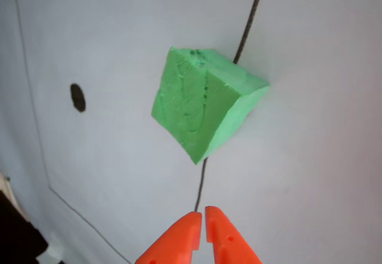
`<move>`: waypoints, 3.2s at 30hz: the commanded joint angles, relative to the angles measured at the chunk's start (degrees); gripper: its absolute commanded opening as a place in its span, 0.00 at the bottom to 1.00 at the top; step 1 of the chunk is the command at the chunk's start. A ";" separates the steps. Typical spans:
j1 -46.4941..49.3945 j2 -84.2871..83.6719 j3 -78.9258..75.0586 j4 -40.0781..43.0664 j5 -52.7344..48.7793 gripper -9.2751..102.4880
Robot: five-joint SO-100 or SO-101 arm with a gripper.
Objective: Grasp the colored block, Place it on the black dot, and then return the arm to the default position.
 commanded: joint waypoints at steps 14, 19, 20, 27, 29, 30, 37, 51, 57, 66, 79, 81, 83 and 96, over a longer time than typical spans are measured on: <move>-0.79 0.09 -0.44 -0.18 -0.62 0.08; -0.79 0.09 -0.44 -0.18 -0.62 0.08; -0.79 0.09 -0.44 -0.18 -0.62 0.08; 0.35 -0.09 -0.18 -1.41 -0.09 0.08; 1.05 -1.32 -0.88 -3.43 -0.09 0.08; 1.49 -2.64 -2.90 -3.34 0.88 0.08; 7.21 -18.72 -22.41 0.09 12.66 0.08; 14.33 -58.01 -45.09 3.69 24.52 0.08; 14.41 -71.28 -52.38 9.32 20.48 0.08; 14.50 -74.18 -59.24 17.67 17.67 0.08; 12.74 -76.64 -60.03 21.18 10.99 0.19; 12.74 -76.38 -60.03 21.18 10.28 0.26; 12.74 -76.38 -59.94 21.36 9.49 0.30; 12.83 -77.78 -58.89 24.08 5.19 0.46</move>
